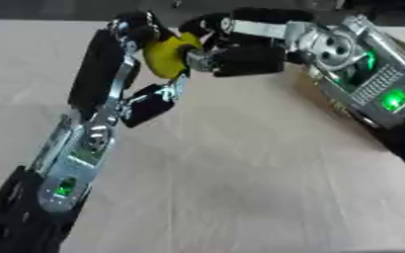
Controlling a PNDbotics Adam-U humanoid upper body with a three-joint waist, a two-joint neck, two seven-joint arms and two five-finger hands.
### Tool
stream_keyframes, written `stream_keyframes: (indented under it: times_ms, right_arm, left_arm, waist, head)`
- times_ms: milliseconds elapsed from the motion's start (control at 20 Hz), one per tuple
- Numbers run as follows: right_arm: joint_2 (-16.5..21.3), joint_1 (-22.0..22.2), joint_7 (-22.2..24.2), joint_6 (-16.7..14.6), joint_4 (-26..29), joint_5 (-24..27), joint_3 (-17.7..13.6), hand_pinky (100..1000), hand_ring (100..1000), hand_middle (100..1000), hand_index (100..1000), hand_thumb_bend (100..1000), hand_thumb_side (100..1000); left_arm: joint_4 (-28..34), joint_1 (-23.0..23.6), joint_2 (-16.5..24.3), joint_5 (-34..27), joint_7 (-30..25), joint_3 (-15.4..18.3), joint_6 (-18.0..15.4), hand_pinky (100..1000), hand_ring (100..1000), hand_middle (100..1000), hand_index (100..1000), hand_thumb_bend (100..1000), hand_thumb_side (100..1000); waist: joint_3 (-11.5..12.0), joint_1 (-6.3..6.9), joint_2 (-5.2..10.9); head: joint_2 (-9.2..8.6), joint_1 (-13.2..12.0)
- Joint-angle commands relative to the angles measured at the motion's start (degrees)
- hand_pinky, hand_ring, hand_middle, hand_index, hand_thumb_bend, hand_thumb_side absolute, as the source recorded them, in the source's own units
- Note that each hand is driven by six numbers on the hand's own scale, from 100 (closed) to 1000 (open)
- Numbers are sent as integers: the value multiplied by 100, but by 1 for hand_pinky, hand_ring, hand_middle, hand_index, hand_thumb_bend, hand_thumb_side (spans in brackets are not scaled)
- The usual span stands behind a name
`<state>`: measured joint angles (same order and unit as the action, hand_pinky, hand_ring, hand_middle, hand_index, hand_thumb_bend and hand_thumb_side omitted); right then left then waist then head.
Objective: Pick up the objects with one hand, pass them to the other hand, and then place them into the box on the other side of the table.
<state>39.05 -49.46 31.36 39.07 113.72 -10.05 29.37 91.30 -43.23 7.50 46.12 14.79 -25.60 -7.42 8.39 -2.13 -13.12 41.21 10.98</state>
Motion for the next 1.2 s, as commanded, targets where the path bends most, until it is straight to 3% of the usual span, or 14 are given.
stream_keyframes:
  times_ms: [50,300,500,700,850,1200]
  right_arm:
    - [74,-60,698,689,87,44,-60,958,896,891,1000,100,941]
    - [69,-50,781,819,87,194,-68,952,889,851,989,100,976]
    - [63,-42,828,917,87,290,-66,951,888,797,945,100,945]
    - [44,-57,797,984,87,346,-80,946,882,773,923,100,878]
    - [43,-46,803,1000,87,341,-57,939,870,739,893,100,744]
    - [19,-33,888,1017,87,265,-66,930,846,687,853,100,641]
  left_arm:
    - [148,-77,37,66,9,9,-32,474,509,460,549,100,100]
    - [125,-70,21,121,27,24,-33,474,509,460,549,100,100]
    - [115,-74,7,155,39,28,-38,475,510,460,549,100,100]
    - [114,-76,-12,168,46,24,-52,475,510,461,549,100,100]
    - [116,-75,-18,179,63,40,-49,474,509,460,548,100,100]
    - [146,-86,-40,217,99,62,-31,474,509,460,550,100,100]
  waist:
    - [3,8,100]
    - [1,8,92]
    - [2,8,89]
    - [10,5,85]
    - [17,0,80]
    - [28,-9,74]
  head:
    - [-15,9]
    - [-4,4]
    - [-3,7]
    - [-3,16]
    - [4,14]
    - [23,27]
